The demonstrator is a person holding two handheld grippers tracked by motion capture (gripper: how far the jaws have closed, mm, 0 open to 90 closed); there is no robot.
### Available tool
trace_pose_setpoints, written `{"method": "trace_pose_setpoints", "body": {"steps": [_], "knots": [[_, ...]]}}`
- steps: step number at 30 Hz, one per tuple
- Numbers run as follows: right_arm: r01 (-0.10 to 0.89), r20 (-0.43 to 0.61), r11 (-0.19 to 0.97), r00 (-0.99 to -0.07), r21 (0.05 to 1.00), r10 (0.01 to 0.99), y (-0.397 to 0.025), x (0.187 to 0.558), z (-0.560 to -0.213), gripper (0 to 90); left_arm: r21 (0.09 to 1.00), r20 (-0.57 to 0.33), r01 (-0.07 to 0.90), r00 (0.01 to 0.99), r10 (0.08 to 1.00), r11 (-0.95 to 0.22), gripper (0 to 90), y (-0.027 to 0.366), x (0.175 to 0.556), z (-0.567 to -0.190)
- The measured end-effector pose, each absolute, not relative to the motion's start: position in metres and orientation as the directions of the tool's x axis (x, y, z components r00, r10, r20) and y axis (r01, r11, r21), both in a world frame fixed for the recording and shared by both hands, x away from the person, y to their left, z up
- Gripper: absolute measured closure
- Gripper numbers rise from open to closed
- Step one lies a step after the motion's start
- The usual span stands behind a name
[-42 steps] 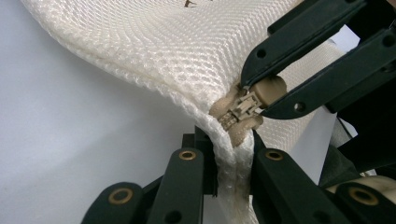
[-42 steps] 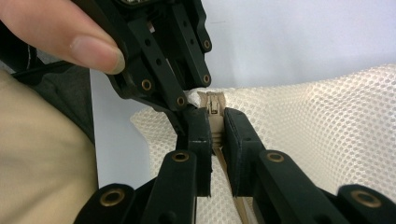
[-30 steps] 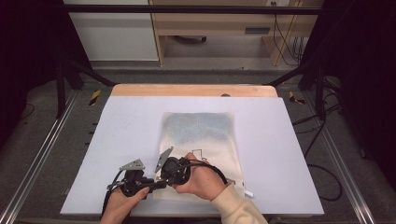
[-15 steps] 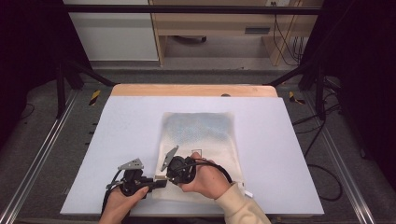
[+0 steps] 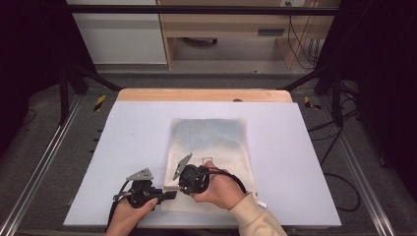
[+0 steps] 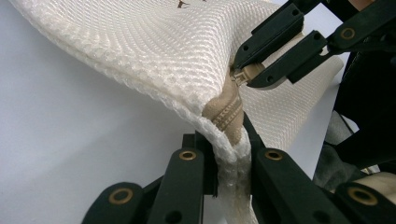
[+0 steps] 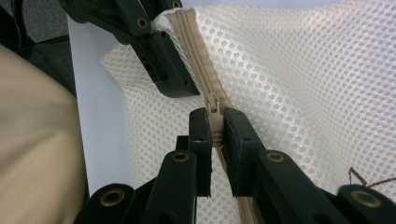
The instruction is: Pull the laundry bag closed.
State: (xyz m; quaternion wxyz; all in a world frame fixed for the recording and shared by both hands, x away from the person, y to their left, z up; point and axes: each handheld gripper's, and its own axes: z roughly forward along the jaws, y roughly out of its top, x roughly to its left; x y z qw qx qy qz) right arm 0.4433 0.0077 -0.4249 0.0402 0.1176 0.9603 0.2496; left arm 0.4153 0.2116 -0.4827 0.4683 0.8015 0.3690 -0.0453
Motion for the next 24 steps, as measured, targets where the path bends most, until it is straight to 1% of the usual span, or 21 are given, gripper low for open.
{"method": "trace_pose_setpoints", "body": {"steps": [7,12,17,24], "knots": [[0.202,-0.03,0.837,-0.967,0.509,0.252,0.002,0.44,-0.427,82.0,0.72,-0.411,0.629,0.727,0.549,-0.294,83.9,0.208,0.415,-0.484],[0.196,-0.048,0.817,-0.964,0.542,0.263,-0.001,0.436,-0.431,81.9,0.724,-0.393,0.619,0.733,0.556,-0.305,83.8,0.208,0.414,-0.484],[0.214,-0.05,0.783,-0.953,0.584,0.298,-0.005,0.433,-0.437,81.9,0.727,-0.375,0.61,0.738,0.561,-0.316,83.7,0.207,0.413,-0.484],[0.208,-0.047,0.77,-0.955,0.604,0.294,-0.011,0.43,-0.439,81.8,0.73,-0.37,0.603,0.744,0.557,-0.321,83.5,0.205,0.412,-0.484]]}}
